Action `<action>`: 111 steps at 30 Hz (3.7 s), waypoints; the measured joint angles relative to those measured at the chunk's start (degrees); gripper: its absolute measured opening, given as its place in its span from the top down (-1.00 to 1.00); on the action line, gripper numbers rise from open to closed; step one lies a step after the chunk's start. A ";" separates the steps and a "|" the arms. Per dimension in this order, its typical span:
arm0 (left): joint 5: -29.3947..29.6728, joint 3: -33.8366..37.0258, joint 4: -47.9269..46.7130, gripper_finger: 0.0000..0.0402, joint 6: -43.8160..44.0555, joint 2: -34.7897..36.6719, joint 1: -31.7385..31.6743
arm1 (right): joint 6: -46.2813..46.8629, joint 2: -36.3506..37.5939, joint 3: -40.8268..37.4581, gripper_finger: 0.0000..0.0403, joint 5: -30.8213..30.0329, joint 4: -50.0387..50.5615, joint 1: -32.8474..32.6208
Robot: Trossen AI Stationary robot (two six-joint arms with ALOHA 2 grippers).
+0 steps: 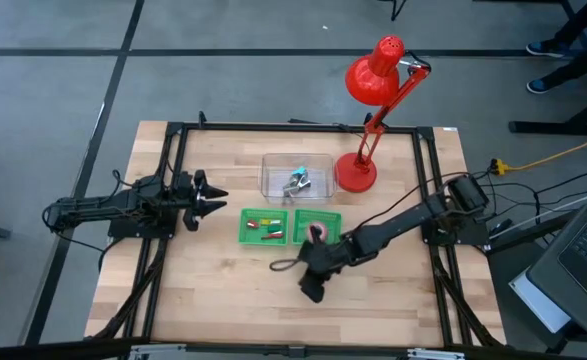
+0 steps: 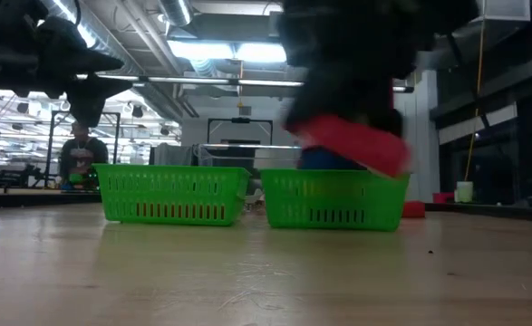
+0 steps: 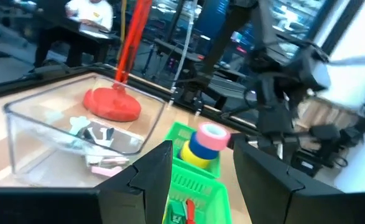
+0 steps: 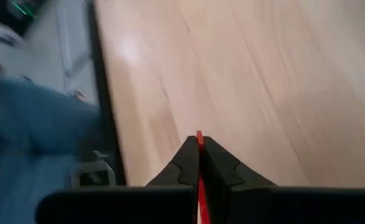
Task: Pick and place Stapler, Stapler remover, tape
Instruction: Put the red stapler into the left green bin
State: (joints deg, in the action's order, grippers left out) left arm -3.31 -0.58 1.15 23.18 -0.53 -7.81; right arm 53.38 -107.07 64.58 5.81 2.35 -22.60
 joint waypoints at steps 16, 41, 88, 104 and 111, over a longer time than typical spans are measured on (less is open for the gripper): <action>-7.72 -0.13 1.28 0.16 -3.05 -5.44 0.00 | -15.79 0.00 10.16 1.00 -0.42 -7.17 11.76; -8.39 -12.70 21.82 0.16 -12.84 -34.91 -0.31 | -31.43 -0.02 22.49 1.00 -11.37 -4.76 19.82; -16.16 -15.56 37.97 0.83 -2.85 -47.70 -5.28 | -34.73 -0.02 22.49 0.65 -11.71 -12.37 20.93; -22.18 -15.56 8.09 0.83 -7.66 -50.45 -1.17 | -34.41 -0.02 22.47 0.25 -8.67 -9.35 20.93; -14.17 -15.56 8.63 0.83 -11.97 -55.98 2.80 | -35.60 -0.02 22.47 0.25 -8.77 -9.35 20.93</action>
State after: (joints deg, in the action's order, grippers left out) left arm -17.48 -16.14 9.78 11.20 -56.50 -5.01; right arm 17.78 -107.09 87.05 -2.96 -7.01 -1.67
